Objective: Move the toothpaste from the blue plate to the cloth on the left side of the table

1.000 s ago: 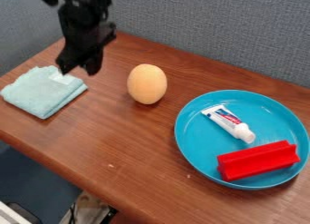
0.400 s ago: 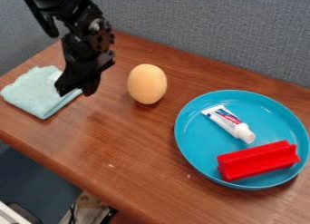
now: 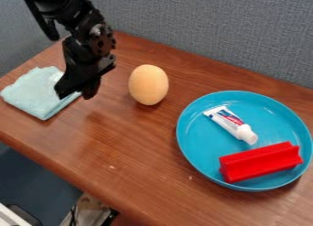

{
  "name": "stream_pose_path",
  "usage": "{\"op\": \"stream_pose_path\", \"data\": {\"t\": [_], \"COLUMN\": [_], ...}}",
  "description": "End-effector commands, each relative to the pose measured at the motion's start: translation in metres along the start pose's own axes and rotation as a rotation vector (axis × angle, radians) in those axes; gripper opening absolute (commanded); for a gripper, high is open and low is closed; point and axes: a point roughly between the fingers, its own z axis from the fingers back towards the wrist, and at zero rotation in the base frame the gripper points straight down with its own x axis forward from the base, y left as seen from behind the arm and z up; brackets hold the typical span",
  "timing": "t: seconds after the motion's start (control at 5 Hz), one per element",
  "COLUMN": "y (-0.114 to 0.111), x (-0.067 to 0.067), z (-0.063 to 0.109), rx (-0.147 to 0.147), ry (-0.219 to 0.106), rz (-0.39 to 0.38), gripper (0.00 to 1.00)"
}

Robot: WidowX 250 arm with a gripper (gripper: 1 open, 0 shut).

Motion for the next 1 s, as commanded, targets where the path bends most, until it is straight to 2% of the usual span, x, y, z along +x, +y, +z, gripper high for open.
{"op": "stream_pose_path", "data": {"t": [0.0,0.4,0.6,0.8], "y": [0.001,-0.007,-0.018,-0.038], "x": [0.006,-0.001,-0.008,-0.021], "z": [0.004,0.018,0.033,0.061], "rx": [0.006,-0.004,-0.017,-0.048], "ry": [-0.023,-0.014,0.003,0.036], "rz": [-0.014,-0.074,-0.118,-0.193], "gripper": [0.00,0.00,0.00,0.00]}}
